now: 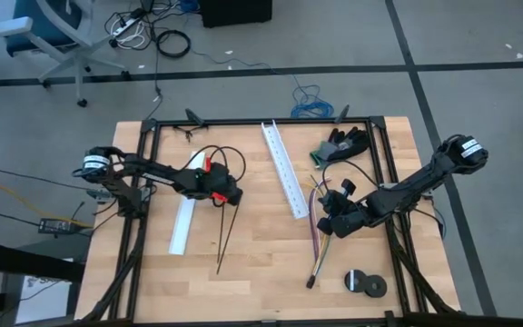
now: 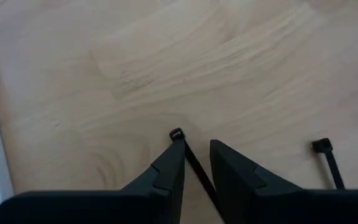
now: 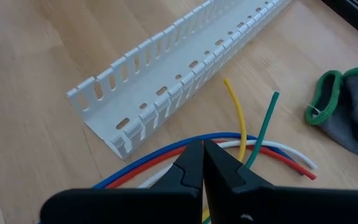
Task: Ziptie cables
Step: Prepare the black zip tie
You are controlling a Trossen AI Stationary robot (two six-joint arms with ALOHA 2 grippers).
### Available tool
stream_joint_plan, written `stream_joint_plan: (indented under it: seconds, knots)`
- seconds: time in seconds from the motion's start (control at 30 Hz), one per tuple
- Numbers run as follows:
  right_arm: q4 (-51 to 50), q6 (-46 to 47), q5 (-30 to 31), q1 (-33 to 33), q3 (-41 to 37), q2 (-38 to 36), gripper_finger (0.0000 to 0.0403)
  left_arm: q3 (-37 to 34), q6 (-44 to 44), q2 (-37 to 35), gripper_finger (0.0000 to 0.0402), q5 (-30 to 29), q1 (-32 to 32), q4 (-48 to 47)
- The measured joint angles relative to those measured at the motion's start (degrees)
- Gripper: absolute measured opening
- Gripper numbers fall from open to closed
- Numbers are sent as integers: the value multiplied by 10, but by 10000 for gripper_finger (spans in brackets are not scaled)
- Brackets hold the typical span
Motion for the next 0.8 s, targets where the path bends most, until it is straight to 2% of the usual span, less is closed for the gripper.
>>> stream_joint_plan:
  seconds: [0.23, 0.33, 0.43, 0.53, 0.8]
  knots:
    - [13, 0, -1, 0, 0, 0, 3, -10, -4, 0, 79, -2, 3, 2]
    - [16, 0, -3, 0, 0, 0, 2, -15, -6, 1, 55, 2, 7, 6]
    - [20, -1, -4, 0, 0, 0, 1, -18, 17, 1, 14, 4, 7, 10]
    - [25, -1, -5, 0, 0, 0, 2, -18, 45, 1, 6, 1, 6, 19]
    - [31, -1, -5, 0, 0, 0, 1, -20, 148, -18, 2, -43, -26, 139]
